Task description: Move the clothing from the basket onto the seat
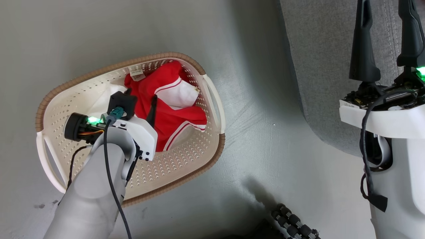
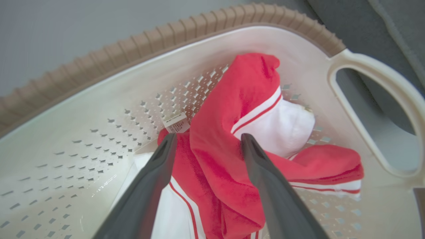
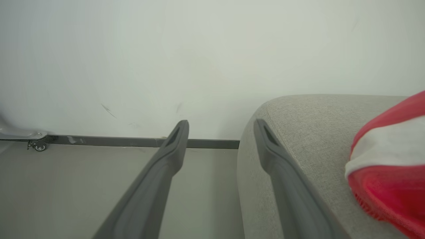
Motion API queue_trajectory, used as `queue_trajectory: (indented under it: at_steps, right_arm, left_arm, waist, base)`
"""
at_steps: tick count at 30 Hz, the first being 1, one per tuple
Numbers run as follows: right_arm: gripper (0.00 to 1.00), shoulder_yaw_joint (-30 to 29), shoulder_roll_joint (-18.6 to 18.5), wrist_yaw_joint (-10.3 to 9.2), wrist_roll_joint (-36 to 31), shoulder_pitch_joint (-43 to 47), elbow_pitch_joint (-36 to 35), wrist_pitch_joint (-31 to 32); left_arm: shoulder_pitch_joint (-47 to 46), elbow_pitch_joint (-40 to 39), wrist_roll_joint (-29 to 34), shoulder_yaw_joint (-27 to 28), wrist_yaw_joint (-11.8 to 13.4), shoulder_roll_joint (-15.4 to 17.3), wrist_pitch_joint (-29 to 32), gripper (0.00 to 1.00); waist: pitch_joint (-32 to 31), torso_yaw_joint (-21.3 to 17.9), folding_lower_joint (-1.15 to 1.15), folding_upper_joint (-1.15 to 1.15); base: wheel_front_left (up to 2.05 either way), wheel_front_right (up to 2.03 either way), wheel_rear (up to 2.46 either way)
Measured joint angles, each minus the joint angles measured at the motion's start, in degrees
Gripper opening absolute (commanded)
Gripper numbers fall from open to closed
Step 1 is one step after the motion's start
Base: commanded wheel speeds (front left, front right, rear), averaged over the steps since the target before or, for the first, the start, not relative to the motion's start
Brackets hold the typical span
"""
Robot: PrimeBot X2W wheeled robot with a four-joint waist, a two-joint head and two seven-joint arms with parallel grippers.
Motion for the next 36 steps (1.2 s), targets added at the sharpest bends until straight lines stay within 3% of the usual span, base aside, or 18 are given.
queue_trajectory:
  at_steps: [10,11,12,13,16,36]
  right_arm:
    - [1.00,0.65,0.00,0.00,0.45,-1.12,0.01,-0.05]
    - [1.00,0.67,0.00,0.00,0.47,-1.12,0.07,-0.05]
    - [1.00,0.68,0.00,0.00,0.47,-1.12,0.10,-0.04]
    - [1.00,0.69,0.00,0.00,0.47,-1.12,0.11,-0.05]
    - [1.00,0.68,0.00,0.00,0.47,-1.13,0.20,-0.05]
    - [1.00,-0.38,-0.01,0.00,-0.20,-1.14,1.36,-0.05]
  left_arm:
    - [-1.63,3.13,-0.15,0.27,0.94,-0.23,0.46,1.00]
    - [-1.80,3.36,-0.15,0.16,0.87,-0.43,0.46,0.92]
    - [-1.91,3.46,-0.15,0.07,0.87,-0.68,0.45,0.62]
    - [-1.97,3.53,-0.15,-0.10,0.80,-0.94,0.43,0.41]
    - [-2.03,3.68,-0.15,-0.64,-0.25,-1.43,-0.14,0.00]
    - [-2.49,1.76,1.04,-3.42,-2.64,-1.77,-3.71,0.00]
  waist:
    - [1.32,-0.96,0.00,0.00]
    - [1.37,-1.04,0.00,0.00]
    - [1.39,-1.10,0.00,0.00]
    - [1.38,-1.15,0.00,0.00]
    - [1.29,-1.26,0.00,0.00]
    - [-1.85,0.59,0.00,0.00]
  base:
    - [0.00,0.00,0.00]
    - [0.00,0.00,0.00]
    - [0.00,0.00,0.00]
    - [0.00,0.00,0.00]
    - [0.00,0.00,0.00]
    - [0.00,0.00,0.00]
